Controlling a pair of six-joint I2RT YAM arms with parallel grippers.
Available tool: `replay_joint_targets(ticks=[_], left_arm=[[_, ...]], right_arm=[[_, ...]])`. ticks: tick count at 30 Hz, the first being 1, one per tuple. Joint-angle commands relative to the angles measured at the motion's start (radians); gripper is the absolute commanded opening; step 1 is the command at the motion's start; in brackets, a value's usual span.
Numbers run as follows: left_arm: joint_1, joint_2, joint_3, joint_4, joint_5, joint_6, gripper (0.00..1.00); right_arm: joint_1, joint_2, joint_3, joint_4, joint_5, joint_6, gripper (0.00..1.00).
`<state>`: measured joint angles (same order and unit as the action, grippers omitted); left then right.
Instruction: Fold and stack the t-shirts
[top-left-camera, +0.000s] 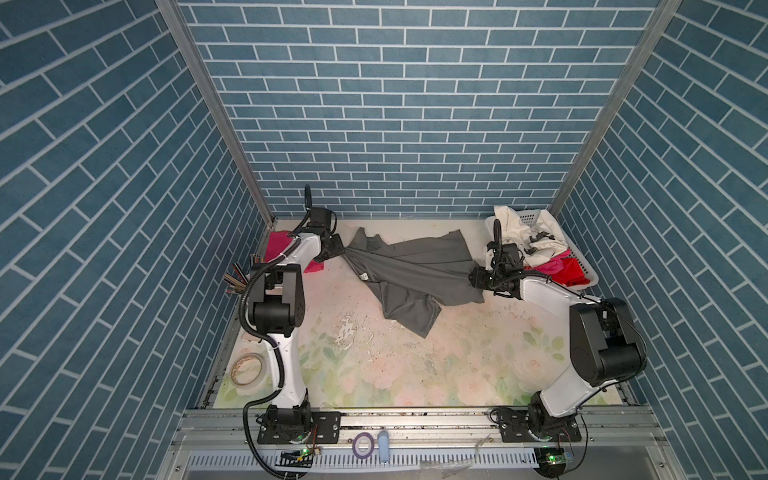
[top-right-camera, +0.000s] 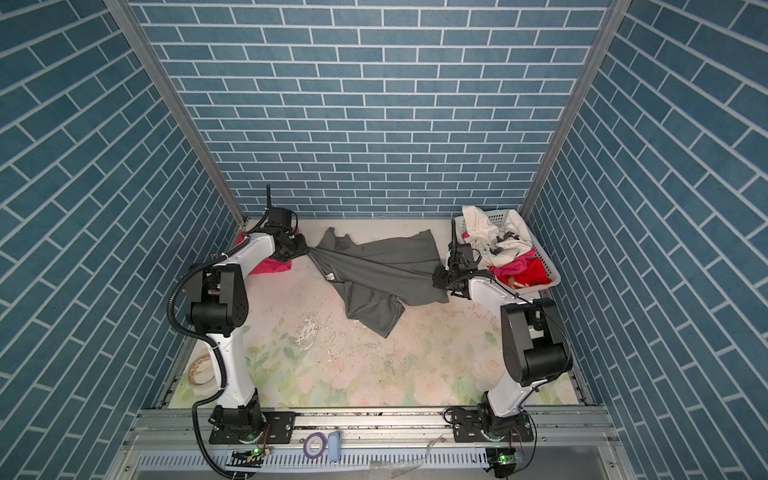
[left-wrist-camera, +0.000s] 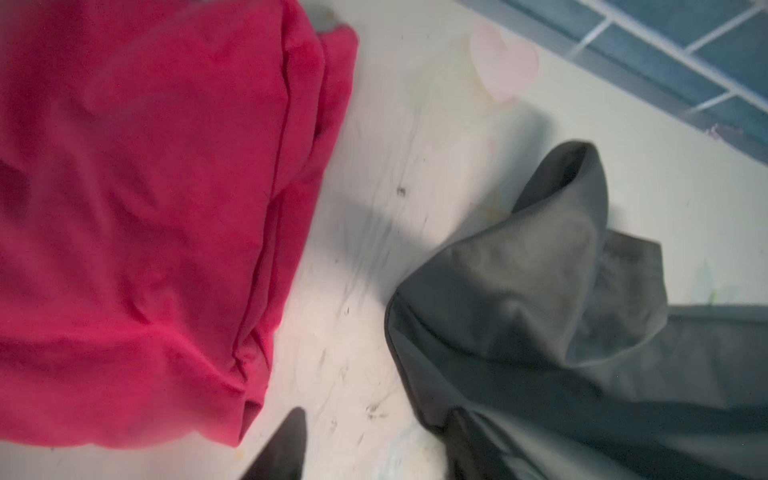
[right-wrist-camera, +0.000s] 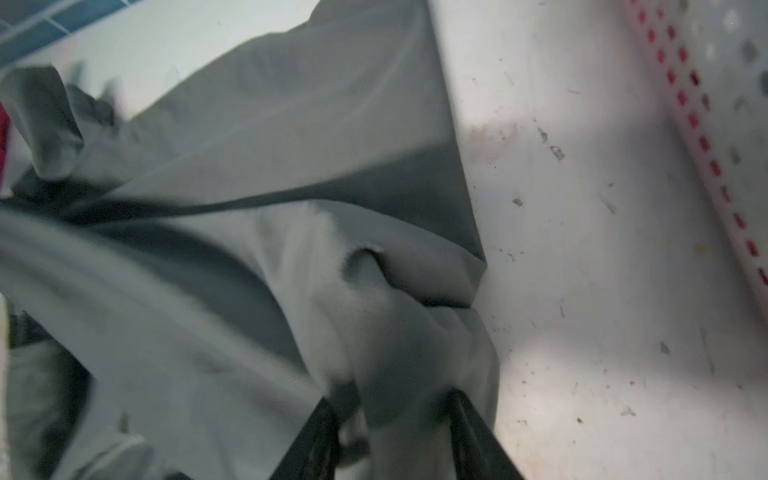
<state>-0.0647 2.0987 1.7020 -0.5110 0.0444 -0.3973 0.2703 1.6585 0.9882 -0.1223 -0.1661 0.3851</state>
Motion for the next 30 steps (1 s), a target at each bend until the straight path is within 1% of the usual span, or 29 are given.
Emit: replay_joint_targets(ticks=[1, 3, 5, 7, 8, 10, 12, 13, 16, 19, 21, 22, 23, 26, 29, 30], left_arm=[[-0.058, -0.115, 0.056, -0.098, -0.025, 0.019, 0.87], [-0.108, -0.203, -0.016, -0.091, -0.017, 0.011, 0.89], [-0.155, -0.301, -0.129, -0.075, 0.032, -0.024, 0.89], [-0.193, -0.414, -0.310, -0.020, 0.108, -0.092, 0.88], [-0.201, -0.465, -0.395, 0.005, 0.127, -0.126, 0.89], [-0.215, -0.582, -0.579, 0.074, 0.155, -0.217, 0.89], [-0.244, -0.665, -0.728, 0.170, 0.205, -0.293, 0.89], [-0.262, -0.686, -0.775, 0.198, 0.212, -0.318, 0.88], [-0.294, -0.667, -0.835, 0.241, 0.259, -0.361, 0.88], [-0.338, -0.607, -0.846, 0.307, 0.313, -0.412, 0.88], [-0.368, -0.566, -0.829, 0.321, 0.285, -0.423, 0.89], [-0.377, -0.538, -0.816, 0.320, 0.275, -0.415, 0.85], [-0.381, -0.513, -0.807, 0.317, 0.267, -0.414, 0.80], [-0.398, -0.446, -0.800, 0.345, 0.269, -0.428, 0.60], [-0.414, -0.388, -0.755, 0.293, 0.186, -0.369, 0.48], [-0.412, -0.371, -0.743, 0.272, 0.165, -0.346, 0.41]], right_arm=[[0.006, -0.046, 0.016, -0.037, -0.014, 0.009, 0.58], [0.006, -0.086, -0.007, -0.049, -0.003, 0.004, 0.65], [0.007, -0.123, -0.039, -0.056, 0.001, 0.005, 0.73], [0.007, -0.163, -0.081, -0.056, 0.002, 0.011, 0.80], [0.006, -0.178, -0.097, -0.055, 0.003, 0.011, 0.82], [0.005, -0.206, -0.130, -0.061, 0.008, 0.013, 0.88], [0.006, -0.228, -0.154, -0.060, 0.003, 0.017, 0.90], [0.006, -0.238, -0.164, -0.057, -0.003, 0.021, 0.91], [0.007, -0.256, -0.192, -0.039, -0.029, 0.040, 0.92], [0.009, -0.270, -0.221, -0.024, -0.045, 0.061, 0.92], [0.010, -0.280, -0.242, -0.015, -0.055, 0.072, 0.92], [0.011, -0.289, -0.253, -0.010, -0.059, 0.077, 0.92], [0.010, -0.296, -0.261, -0.006, -0.061, 0.081, 0.92], [0.012, -0.310, -0.285, 0.007, -0.070, 0.092, 0.92], [0.011, -0.310, -0.295, 0.020, -0.073, 0.095, 0.92], [0.011, -0.310, -0.297, 0.026, -0.074, 0.098, 0.92]])
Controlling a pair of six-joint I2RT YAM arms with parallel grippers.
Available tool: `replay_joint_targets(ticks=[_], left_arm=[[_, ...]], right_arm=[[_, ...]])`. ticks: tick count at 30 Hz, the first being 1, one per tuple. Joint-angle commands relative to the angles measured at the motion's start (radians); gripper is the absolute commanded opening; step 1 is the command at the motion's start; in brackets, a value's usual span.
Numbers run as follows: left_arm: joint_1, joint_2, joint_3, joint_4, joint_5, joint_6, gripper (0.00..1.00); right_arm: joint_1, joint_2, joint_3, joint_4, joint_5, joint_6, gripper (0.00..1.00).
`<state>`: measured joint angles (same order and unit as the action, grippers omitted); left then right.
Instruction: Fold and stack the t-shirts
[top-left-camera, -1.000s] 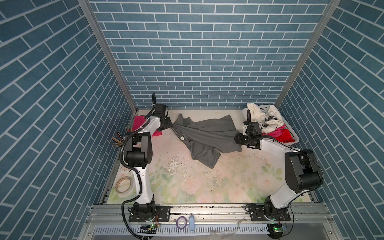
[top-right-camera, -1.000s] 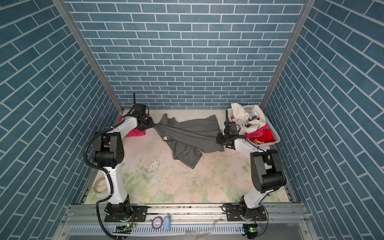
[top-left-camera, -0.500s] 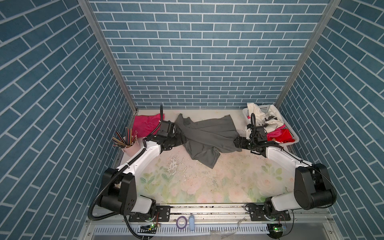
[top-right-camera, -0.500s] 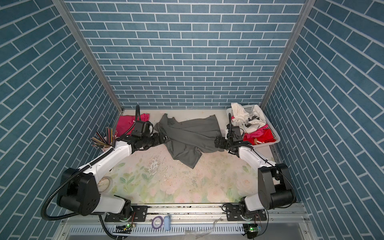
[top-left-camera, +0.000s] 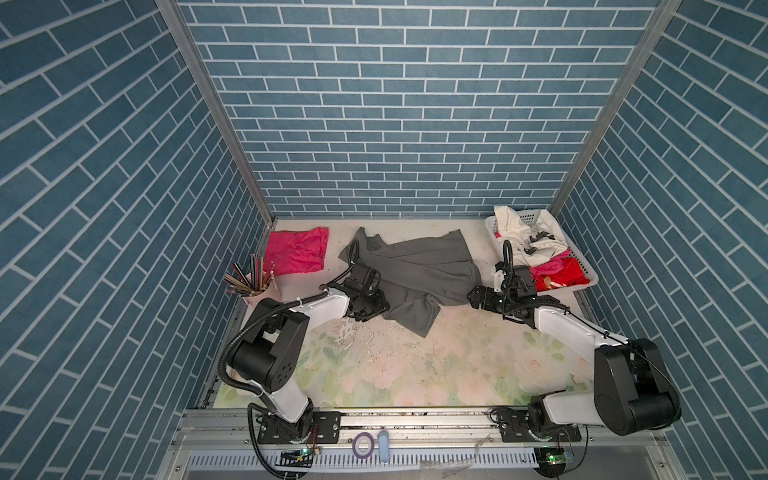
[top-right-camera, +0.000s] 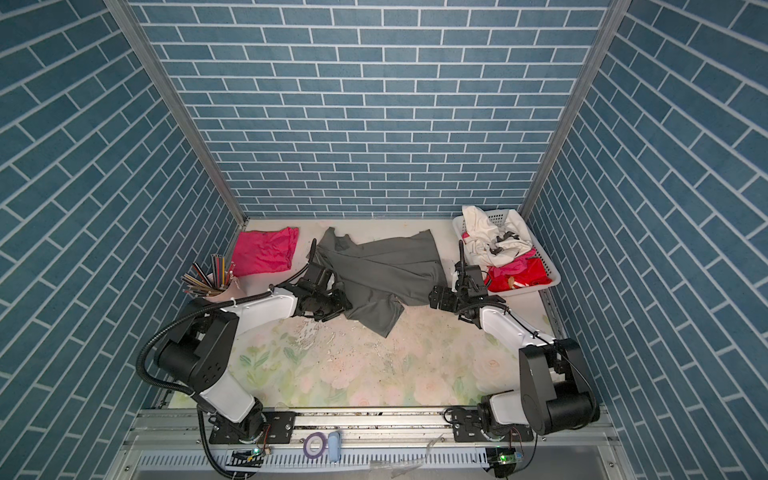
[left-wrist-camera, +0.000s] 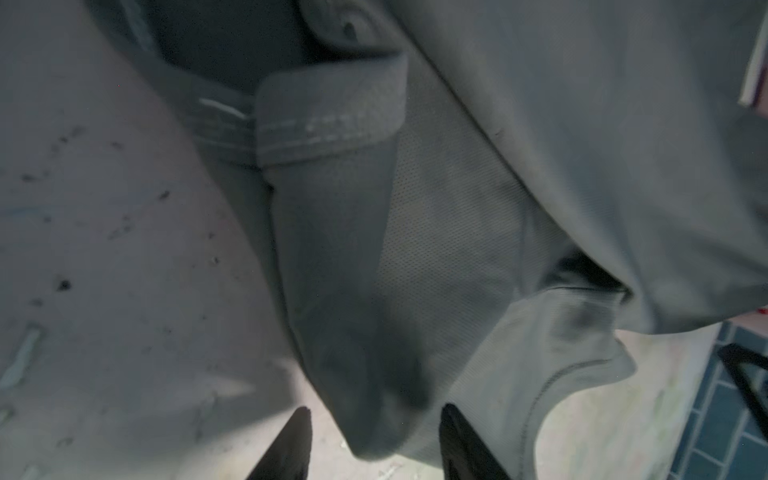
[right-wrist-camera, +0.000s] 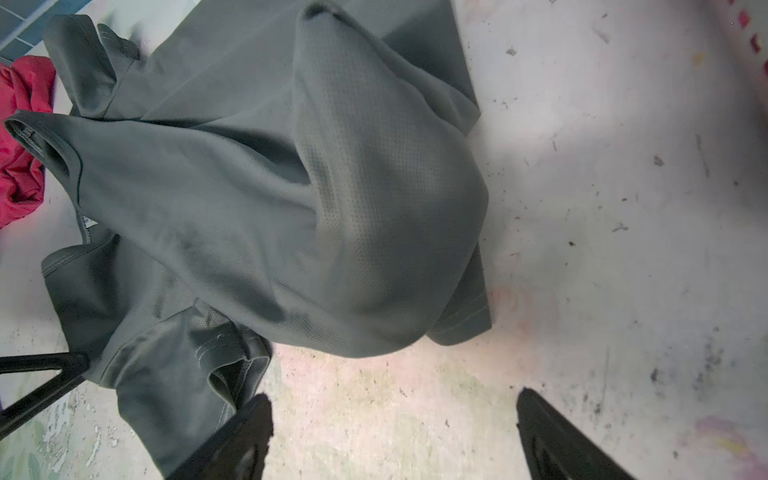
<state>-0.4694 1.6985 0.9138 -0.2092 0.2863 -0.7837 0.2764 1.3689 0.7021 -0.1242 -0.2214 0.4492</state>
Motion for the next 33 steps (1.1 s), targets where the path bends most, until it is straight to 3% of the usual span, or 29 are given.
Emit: replay_joint_targets(ticks=[1, 5, 16, 17, 19, 21, 22, 24, 26, 30, 33], left_arm=[[-0.005, 0.042, 0.053, -0.039, -0.092, 0.062, 0.34], [0.035, 0.036, 0.060, -0.070, -0.121, 0.121, 0.00], [0.339, -0.021, 0.031, -0.209, -0.141, 0.331, 0.00], [0.355, -0.030, 0.038, -0.216, -0.157, 0.338, 0.03], [0.367, -0.054, 0.066, -0.253, -0.188, 0.347, 0.44], [0.357, -0.106, 0.094, -0.303, -0.184, 0.337, 0.60], [0.339, -0.146, 0.101, -0.316, -0.180, 0.324, 0.77], [0.290, -0.221, 0.111, -0.336, -0.184, 0.295, 0.87], [0.227, -0.270, 0.106, -0.325, -0.151, 0.242, 0.88], [0.066, -0.258, 0.005, -0.139, 0.069, 0.075, 0.88], [0.031, -0.237, -0.058, -0.070, 0.082, 0.017, 0.88]], right_arm=[[0.006, -0.021, -0.012, 0.031, -0.021, 0.035, 0.92], [0.006, -0.016, -0.007, 0.044, -0.035, 0.037, 0.91], [0.061, 0.050, 0.012, 0.060, -0.021, 0.043, 0.91], [0.067, 0.058, 0.014, 0.061, -0.021, 0.046, 0.91], [0.072, 0.065, 0.014, 0.066, -0.039, 0.056, 0.92], [0.072, 0.056, 0.010, 0.060, -0.050, 0.065, 0.92], [0.071, 0.046, 0.006, 0.049, -0.043, 0.065, 0.93], [0.063, 0.022, -0.011, 0.033, -0.014, 0.066, 0.93], [0.048, 0.009, -0.029, 0.026, 0.004, 0.075, 0.94], [0.023, 0.040, -0.023, 0.032, -0.028, 0.100, 0.94], [0.038, 0.049, -0.029, 0.062, -0.064, 0.145, 0.94]])
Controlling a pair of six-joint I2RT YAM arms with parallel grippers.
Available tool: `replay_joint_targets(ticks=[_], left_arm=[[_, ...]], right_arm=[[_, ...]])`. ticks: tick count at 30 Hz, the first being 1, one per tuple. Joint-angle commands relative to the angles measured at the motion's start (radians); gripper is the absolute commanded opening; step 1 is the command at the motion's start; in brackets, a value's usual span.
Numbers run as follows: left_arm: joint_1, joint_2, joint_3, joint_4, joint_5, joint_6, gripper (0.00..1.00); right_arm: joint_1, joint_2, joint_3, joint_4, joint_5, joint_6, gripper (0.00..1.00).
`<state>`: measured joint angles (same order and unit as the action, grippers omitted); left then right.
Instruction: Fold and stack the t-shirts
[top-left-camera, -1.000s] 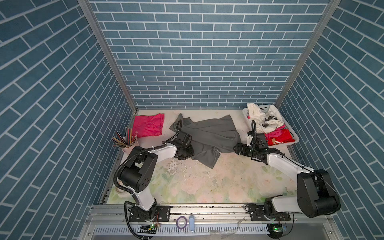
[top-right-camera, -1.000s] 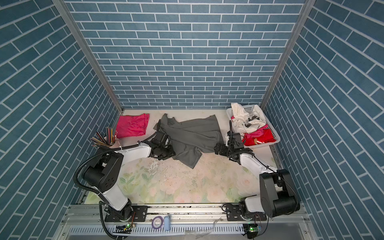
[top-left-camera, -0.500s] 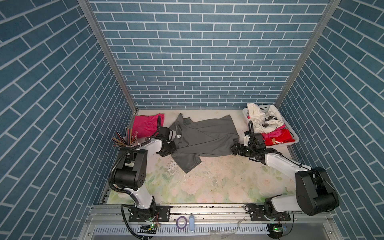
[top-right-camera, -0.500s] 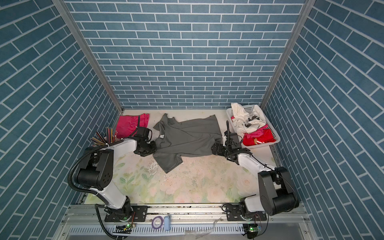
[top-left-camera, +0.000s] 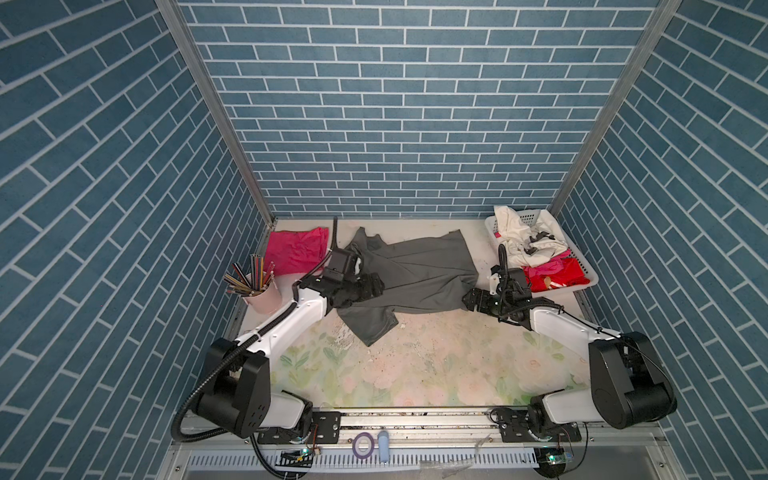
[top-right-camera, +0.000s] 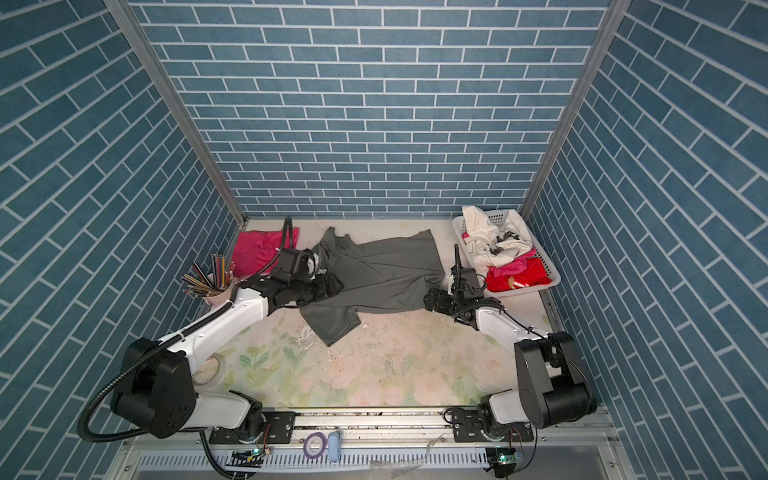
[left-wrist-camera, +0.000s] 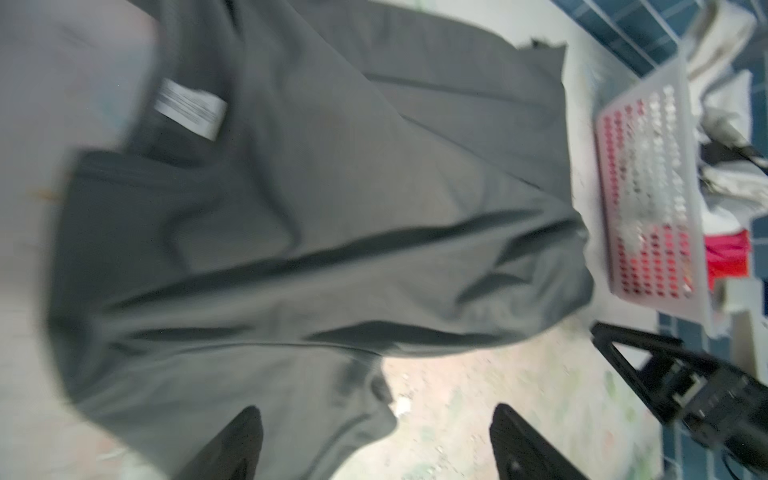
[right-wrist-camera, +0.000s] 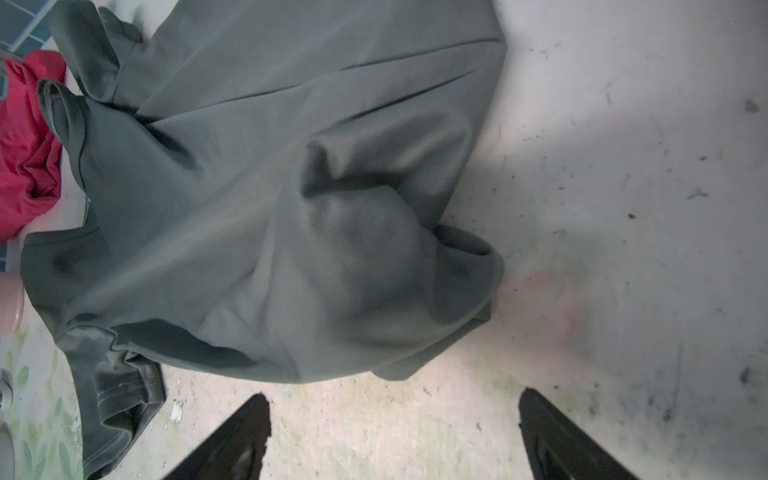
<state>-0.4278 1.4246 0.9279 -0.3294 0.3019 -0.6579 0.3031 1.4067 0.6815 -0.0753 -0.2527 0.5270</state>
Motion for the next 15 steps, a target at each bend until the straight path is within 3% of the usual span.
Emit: replay_joint_targets(ticks=[1, 4, 11, 15], left_arm=[[-0.011, 0.033, -0.102, 0.089, 0.074, -0.136, 0.88], [-0.025, 0.043, -0.172, 0.188, 0.124, -0.190, 0.88], [-0.021, 0.109, -0.245, 0.216, 0.124, -0.170, 0.88], [0.027, 0.079, -0.308, 0.181, 0.121, -0.147, 0.88]], right_arm=[[0.021, 0.009, -0.016, 0.025, -0.030, 0.081, 0.94], [0.054, 0.015, -0.035, 0.029, 0.003, 0.106, 0.87], [0.086, 0.010, -0.099, 0.045, 0.072, 0.122, 0.84], [0.085, 0.028, -0.113, 0.042, 0.121, 0.109, 0.82]])
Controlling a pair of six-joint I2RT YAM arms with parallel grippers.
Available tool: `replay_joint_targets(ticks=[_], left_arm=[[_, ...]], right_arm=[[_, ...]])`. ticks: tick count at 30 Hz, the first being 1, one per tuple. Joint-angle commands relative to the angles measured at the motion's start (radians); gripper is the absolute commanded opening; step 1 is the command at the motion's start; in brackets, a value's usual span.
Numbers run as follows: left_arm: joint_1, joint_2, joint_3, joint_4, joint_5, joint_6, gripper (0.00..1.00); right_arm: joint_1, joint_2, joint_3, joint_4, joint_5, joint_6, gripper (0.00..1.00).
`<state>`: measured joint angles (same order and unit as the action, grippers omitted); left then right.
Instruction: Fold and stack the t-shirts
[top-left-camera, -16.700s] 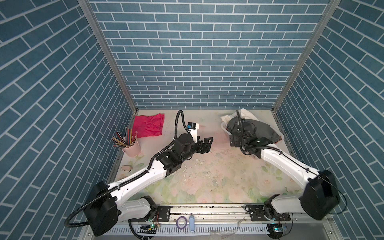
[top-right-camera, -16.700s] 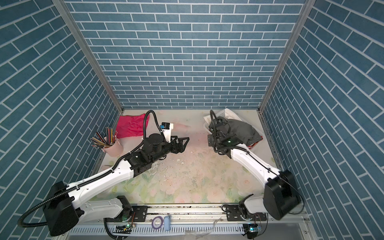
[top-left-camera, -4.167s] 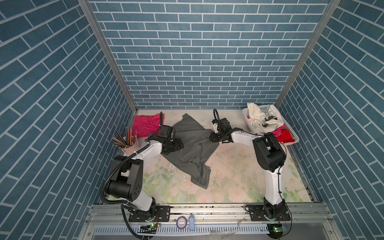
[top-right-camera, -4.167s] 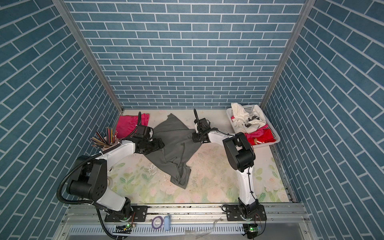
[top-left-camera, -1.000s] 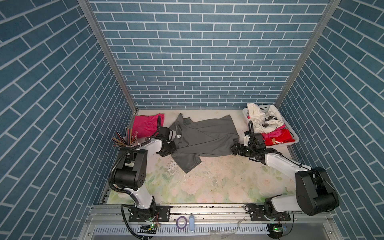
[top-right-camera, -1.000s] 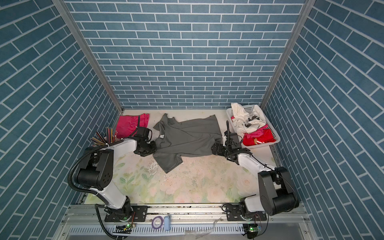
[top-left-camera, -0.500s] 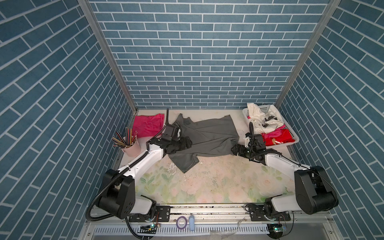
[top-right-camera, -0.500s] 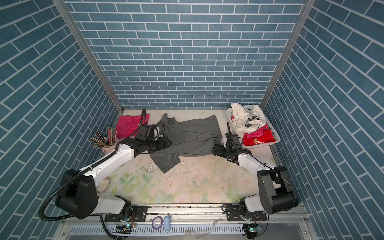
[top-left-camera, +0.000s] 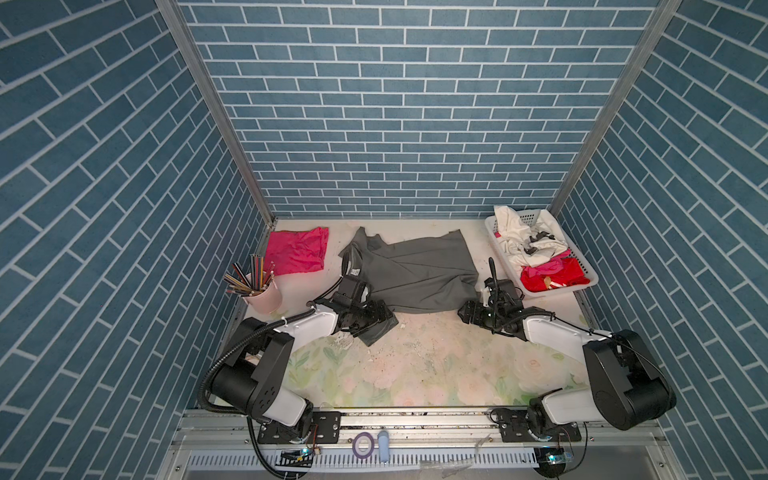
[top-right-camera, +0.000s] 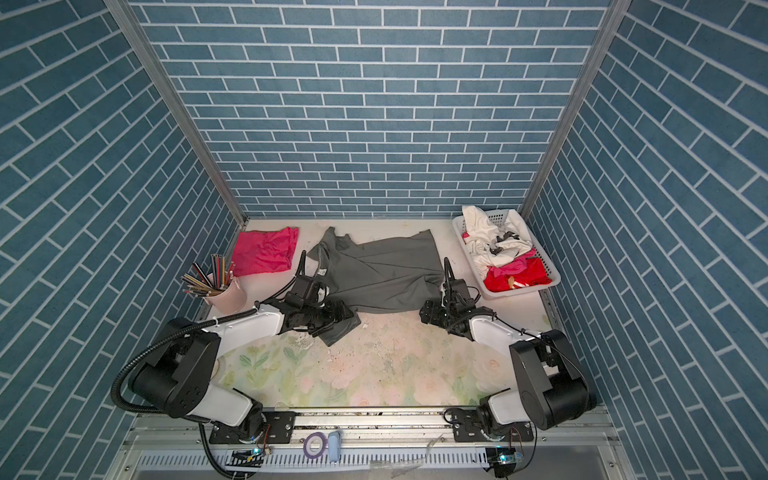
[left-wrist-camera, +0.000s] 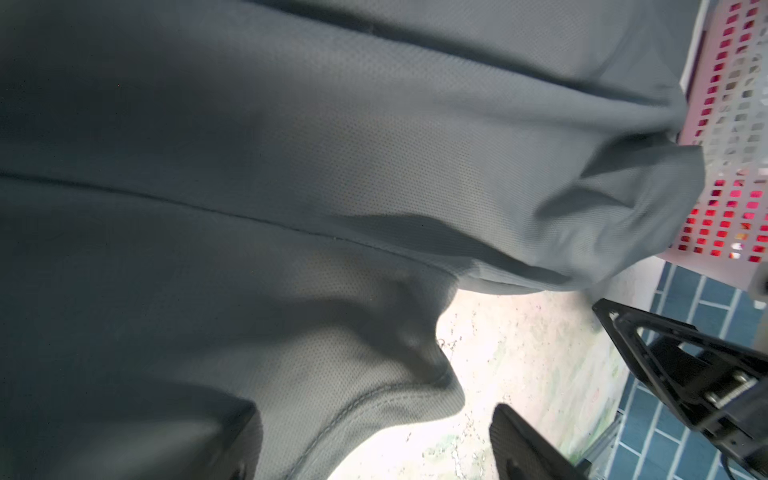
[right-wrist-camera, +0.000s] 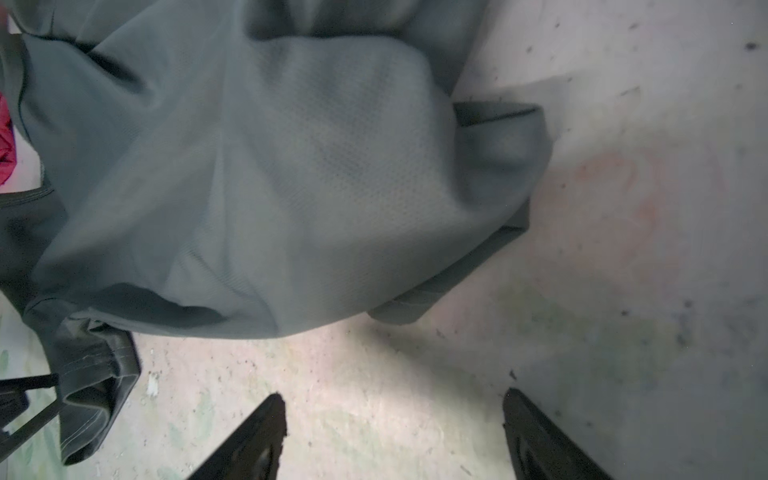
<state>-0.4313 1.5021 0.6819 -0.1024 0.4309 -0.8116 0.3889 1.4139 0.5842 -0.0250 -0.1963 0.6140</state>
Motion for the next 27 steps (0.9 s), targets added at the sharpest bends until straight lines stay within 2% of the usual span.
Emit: replay_joint_targets(ticks=[1, 5, 10, 13, 15, 18, 20, 23, 27], left_arm=[[0.060, -0.017, -0.086, -0.056, -0.006, 0.013, 0.88], [0.161, -0.099, -0.155, -0.090, 0.011, 0.041, 0.88], [0.275, -0.151, -0.154, -0.203, -0.017, 0.134, 0.88], [0.339, -0.167, -0.159, -0.209, -0.016, 0.153, 0.88], [0.345, -0.168, -0.147, -0.196, -0.002, 0.142, 0.88], [0.291, -0.187, -0.078, -0.203, 0.000, 0.114, 0.88], [0.194, -0.204, 0.004, -0.215, -0.051, 0.092, 0.88], [0.074, -0.163, 0.106, -0.257, -0.094, 0.104, 0.88], [0.049, -0.156, 0.111, -0.396, -0.205, 0.078, 0.88]], right_arm=[[0.000, 0.027, -0.017, 0.000, 0.067, 0.020, 0.82], [0.001, 0.060, 0.003, 0.006, 0.080, 0.010, 0.81], [0.000, 0.088, 0.029, 0.005, 0.100, 0.001, 0.82], [0.000, 0.095, 0.025, 0.020, 0.104, 0.006, 0.76], [0.000, 0.098, 0.027, 0.020, 0.106, 0.002, 0.71], [-0.001, 0.096, 0.030, -0.005, 0.138, -0.014, 0.64], [-0.001, 0.084, 0.022, -0.013, 0.155, -0.028, 0.56], [0.007, 0.083, 0.021, -0.019, 0.158, -0.038, 0.53], [0.023, 0.078, 0.026, -0.029, 0.162, -0.044, 0.53]])
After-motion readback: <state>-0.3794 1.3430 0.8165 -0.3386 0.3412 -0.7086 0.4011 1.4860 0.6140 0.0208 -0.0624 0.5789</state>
